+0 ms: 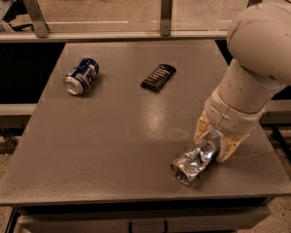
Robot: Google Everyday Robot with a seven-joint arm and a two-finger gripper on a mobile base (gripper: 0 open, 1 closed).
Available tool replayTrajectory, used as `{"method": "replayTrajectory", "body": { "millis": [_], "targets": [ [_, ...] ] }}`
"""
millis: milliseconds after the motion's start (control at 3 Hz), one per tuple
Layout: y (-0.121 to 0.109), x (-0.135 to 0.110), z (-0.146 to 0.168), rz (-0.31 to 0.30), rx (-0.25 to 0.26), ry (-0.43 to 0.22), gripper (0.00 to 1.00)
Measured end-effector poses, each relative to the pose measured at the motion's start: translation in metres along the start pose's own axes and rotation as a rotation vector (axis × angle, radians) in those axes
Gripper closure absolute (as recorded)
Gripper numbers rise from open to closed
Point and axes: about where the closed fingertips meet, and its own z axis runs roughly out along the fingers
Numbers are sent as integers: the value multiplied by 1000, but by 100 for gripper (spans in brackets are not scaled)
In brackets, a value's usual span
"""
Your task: Move redbull can near rxbar chocolate
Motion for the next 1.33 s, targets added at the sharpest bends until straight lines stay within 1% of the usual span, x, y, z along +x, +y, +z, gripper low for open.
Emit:
{"method": "replayTrajectory", "body": {
  "millis": [333,667,1000,1333],
  "targets": [
    [0,0,0,0,0,1,88],
    [0,-1,0,-1,1,2,100],
    [-2,-3,-1,-16,-10,-3,100],
    [-12,18,-9,-19,-26,34,100]
  ]
}}
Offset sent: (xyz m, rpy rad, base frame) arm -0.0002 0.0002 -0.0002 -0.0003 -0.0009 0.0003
